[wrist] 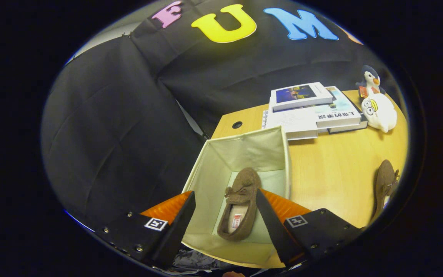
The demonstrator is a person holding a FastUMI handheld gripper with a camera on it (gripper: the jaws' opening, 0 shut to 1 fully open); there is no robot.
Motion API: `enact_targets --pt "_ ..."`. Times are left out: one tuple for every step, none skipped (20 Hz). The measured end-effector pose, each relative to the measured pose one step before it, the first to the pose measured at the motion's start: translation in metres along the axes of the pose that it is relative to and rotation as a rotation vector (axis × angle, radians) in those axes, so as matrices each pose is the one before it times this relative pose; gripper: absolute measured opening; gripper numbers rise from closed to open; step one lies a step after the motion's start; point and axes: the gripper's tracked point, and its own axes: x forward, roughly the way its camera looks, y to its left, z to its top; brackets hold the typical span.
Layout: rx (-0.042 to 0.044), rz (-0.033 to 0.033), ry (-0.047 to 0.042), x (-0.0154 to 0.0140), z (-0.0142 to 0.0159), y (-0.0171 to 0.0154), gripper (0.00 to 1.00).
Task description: Open the storage box then place both shoes into the box .Put the left shoe in first, then the right shoe, with the right side of both shoes facing outward in a uniform manner.
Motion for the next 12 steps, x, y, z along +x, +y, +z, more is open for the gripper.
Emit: enact_targets --pt "-0.00530 -0.00632 -0.01686 -0.01027 0.00640 -0.01026 0.96" --pt "-0.00691 -0.01659 -0.01414 -0.01050 0.00451 -0.01181 0.96" --pt "-0.00551 -0.01780 -0.00916 -0.01019 0.00469 -0.01337 0.96" --pt "-0.00512 -0.01428 -0.00940 -0.00920 0.00348 -0.01262 0.96" --pt "-0.00432 -0.02136 -0.01349 -0.00935 0.00474 -0.01473 0.96" --pt "-0.00370 -0.02350 -0.01022 -0.00731 0.00333 -0.01562 0.96" --pt "-0.00332 -0.01992 -0.00572 -0.00687 0.00232 -0.01535 0.96" --pt "-0.00180 -0.01888 -0.00862 -0.00728 0.00307 -0.01490 0.96" --pt "-0.00181 -0.02049 -0.00907 -0.00562 0.00348 -0.01533 0.96" --pt "-0.00540 -0.02002 -0.00591 -0.00522 0.00104 -0.01499 0.96" --pt "-0.00362 -0.01872 -0.00155 -0.00468 0.00083 -0.01490 0.96" --pt "-0.00278 -0.01538 0.00117 -0.00357 -0.00036 -0.01330 0.96"
